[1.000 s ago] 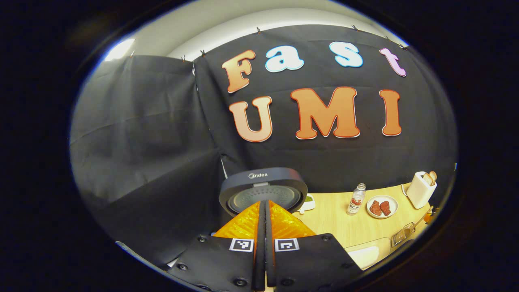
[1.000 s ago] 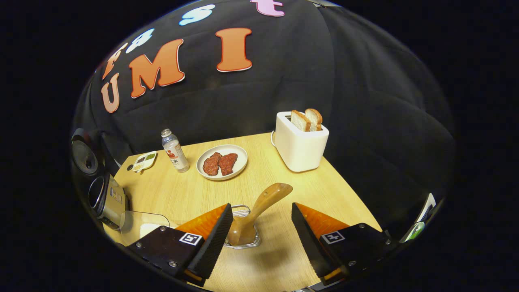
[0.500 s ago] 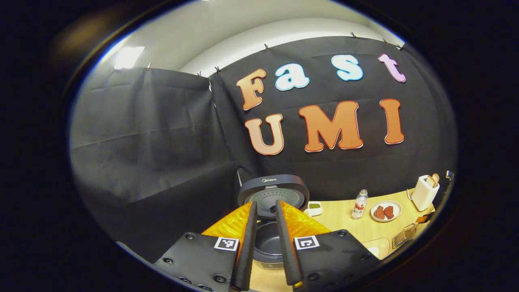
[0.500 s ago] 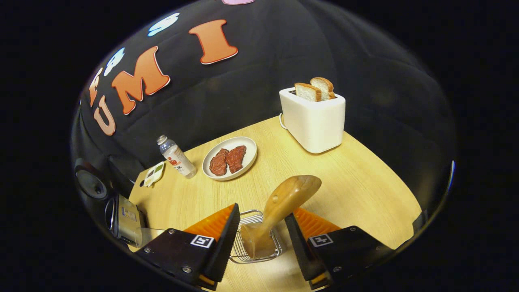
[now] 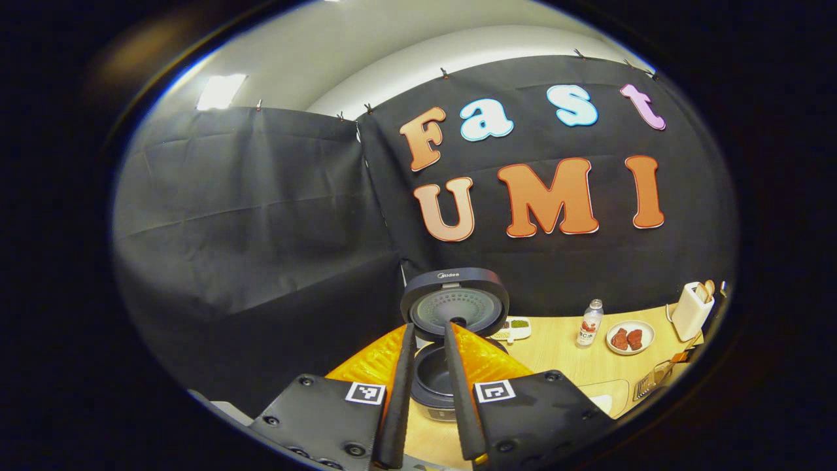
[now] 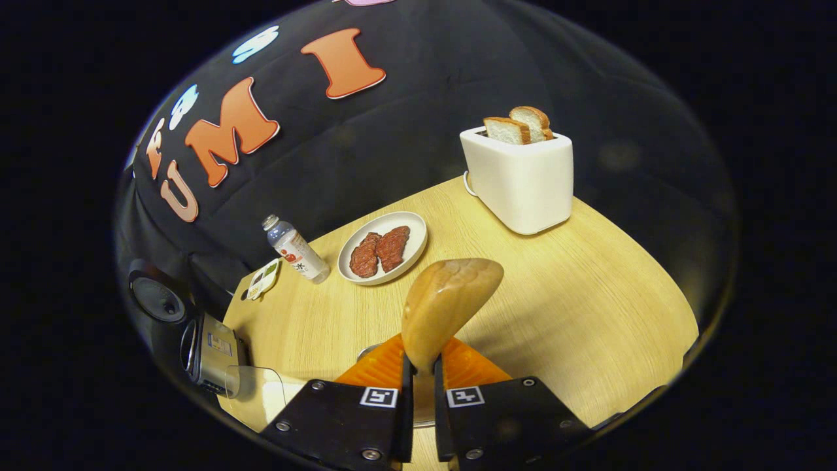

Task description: Close the left gripper, press the button to open the rice cooker; take a wooden spoon from the chopstick holder with the right hand, scoop a spoonful of rice and pour it into the rice cooker, then put the wooden spoon back into the chopstick holder.

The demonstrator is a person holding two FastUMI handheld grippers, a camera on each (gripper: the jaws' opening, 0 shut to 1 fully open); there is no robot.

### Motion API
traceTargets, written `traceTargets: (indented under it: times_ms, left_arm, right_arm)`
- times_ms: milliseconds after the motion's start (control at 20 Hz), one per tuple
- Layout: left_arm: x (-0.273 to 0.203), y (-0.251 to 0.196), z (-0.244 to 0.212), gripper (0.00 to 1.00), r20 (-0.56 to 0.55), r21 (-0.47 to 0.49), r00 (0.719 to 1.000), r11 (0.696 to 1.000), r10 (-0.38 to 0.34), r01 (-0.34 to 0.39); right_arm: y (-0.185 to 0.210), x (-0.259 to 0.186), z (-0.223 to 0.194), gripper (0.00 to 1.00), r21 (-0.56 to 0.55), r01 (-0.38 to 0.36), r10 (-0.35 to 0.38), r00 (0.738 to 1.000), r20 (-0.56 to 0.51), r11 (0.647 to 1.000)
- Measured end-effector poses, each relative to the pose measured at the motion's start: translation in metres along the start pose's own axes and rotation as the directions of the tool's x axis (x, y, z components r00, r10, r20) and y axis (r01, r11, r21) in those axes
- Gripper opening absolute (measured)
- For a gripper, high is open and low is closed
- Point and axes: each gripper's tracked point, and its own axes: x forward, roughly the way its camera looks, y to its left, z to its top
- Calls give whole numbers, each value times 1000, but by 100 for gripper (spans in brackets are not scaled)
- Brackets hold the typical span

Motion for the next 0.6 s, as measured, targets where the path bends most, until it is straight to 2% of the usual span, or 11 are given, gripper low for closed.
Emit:
traceTargets:
  times_ms: [50,100,150,450,500,550,600]
  left_arm:
    - [-1,0,1,36,3,-4,1000,1000,0,0]
    - [0,0,1,30,6,-6,1000,1000,0,0]
    - [1,-1,2,36,11,-10,1000,1000,-2,3]
    - [11,-24,2,41,22,-16,996,996,-86,87]
    - [13,-27,2,52,18,-14,995,995,-99,99]
    - [16,-32,1,72,13,-15,993,993,-114,114]
    - [19,-34,0,64,11,-15,992,992,-125,126]
  right_arm:
    - [1,-1,0,13,-1,2,-2,1000,5,1000]
    - [1,-2,0,11,-3,8,-8,1000,11,1000]
    - [2,-4,0,11,-3,11,-10,1000,18,1000]
    - [5,-19,12,5,18,1,-2,996,85,1000]
    - [4,-21,14,4,13,6,-7,995,96,1000]
    - [3,-24,17,4,6,12,-13,994,107,1000]
    - [5,-28,20,4,9,8,-9,993,117,1000]
